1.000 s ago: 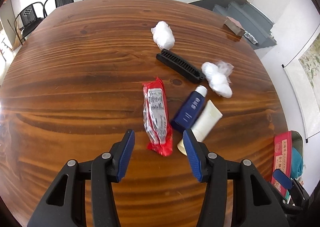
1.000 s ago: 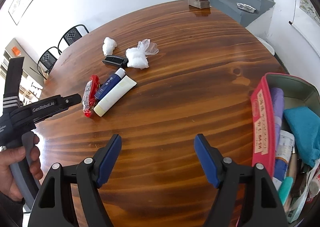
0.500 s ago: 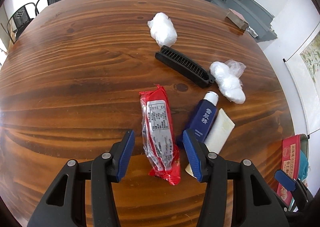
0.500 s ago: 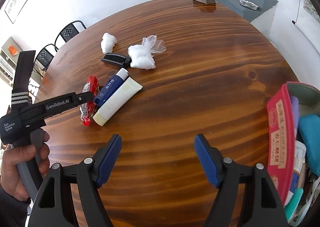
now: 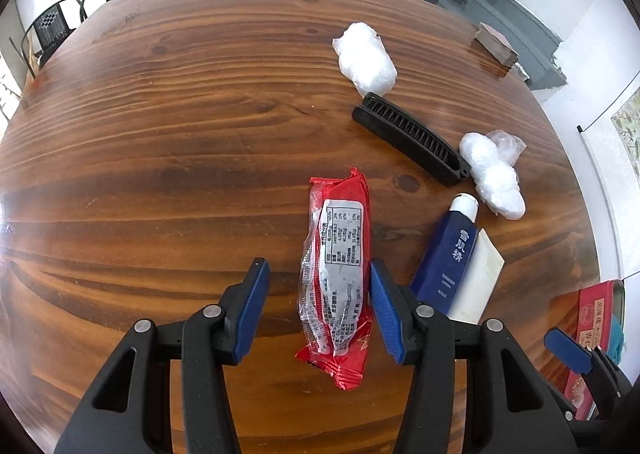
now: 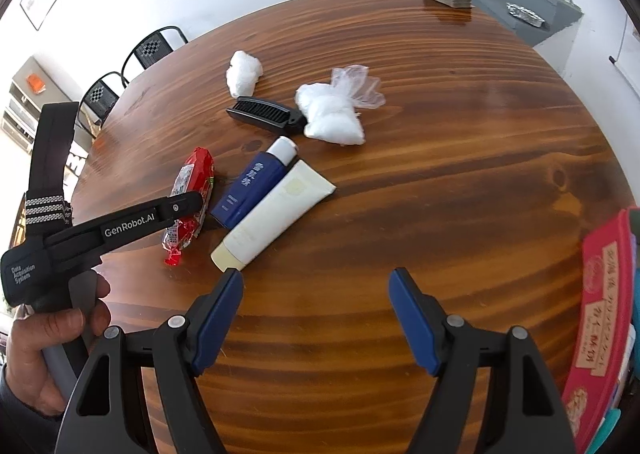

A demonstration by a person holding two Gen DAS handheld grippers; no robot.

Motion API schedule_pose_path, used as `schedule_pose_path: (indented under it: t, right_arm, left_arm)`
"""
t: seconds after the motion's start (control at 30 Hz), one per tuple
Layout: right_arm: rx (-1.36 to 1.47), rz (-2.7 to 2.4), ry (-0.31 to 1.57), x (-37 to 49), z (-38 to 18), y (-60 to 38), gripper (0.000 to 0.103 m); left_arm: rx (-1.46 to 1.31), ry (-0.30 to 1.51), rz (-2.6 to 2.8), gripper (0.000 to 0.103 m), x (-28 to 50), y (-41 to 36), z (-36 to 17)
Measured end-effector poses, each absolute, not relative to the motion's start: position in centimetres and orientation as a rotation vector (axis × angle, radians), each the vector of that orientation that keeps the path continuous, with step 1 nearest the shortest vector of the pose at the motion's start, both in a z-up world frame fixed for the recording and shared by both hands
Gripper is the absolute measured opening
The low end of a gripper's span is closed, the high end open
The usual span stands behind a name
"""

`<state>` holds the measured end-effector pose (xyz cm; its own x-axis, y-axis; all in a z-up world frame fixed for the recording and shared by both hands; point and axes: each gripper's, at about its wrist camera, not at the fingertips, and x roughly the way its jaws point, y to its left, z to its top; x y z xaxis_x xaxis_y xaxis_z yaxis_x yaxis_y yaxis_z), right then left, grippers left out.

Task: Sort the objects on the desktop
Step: 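Grasp the red snack packet with the left tool while the right tool grasps the white tube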

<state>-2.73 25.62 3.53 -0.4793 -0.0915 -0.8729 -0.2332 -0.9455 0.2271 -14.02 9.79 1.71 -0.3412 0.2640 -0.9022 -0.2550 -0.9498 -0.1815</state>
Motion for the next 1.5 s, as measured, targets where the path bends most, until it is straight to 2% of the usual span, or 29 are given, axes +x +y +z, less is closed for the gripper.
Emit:
schedule_pose_path:
  t: [0.33, 0.47, 0.8, 0.97, 1.07, 1.13, 1.23, 1.5]
  right_arm:
    - [-1.571, 2.618, 0.473, -6.5, 2.7, 24.0, 0.079]
    - [-1.592, 2.609, 0.458, -7.3, 2.0, 23.9, 0.079]
    - [-1.62, 2.61, 0.347, -8.1, 1.0, 22.9, 0.079]
    - [-1.611, 2.61, 0.22, -8.0, 0.8, 22.3, 0.077]
    - [-1.593, 2.595, 0.16, -7.5, 0.7, 22.5, 0.061]
    - [-1.58, 2.588, 0.146, -7.2, 0.8, 22.8, 0.044]
    - [-1.579, 2.583, 0.188, -6.5, 1.0, 23.9, 0.027]
    - [-1.591, 2.57, 0.386, -3.5, 1.2, 26.1, 0.027]
  left_arm:
    - [-1.508, 0.081, 2.361, 0.054, -14.7, 10.9, 1.6]
    - [-1.501, 0.118, 2.392, 0.04, -15.2, 10.3, 1.5]
    - [-1.485, 0.156, 2.447, 0.034, -14.8, 9.4, 1.6]
    - [-1.487, 0.155, 2.453, 0.033, -14.4, 9.1, 1.8]
    - [-1.483, 0.158, 2.453, 0.033, -14.2, 9.2, 2.0]
    - [-1.473, 0.158, 2.451, 0.033, -13.9, 9.3, 2.2]
    - [-1.458, 0.164, 2.446, 0.033, -13.3, 9.7, 2.7]
    - [-1.423, 0.175, 2.435, 0.032, -11.3, 10.5, 4.0]
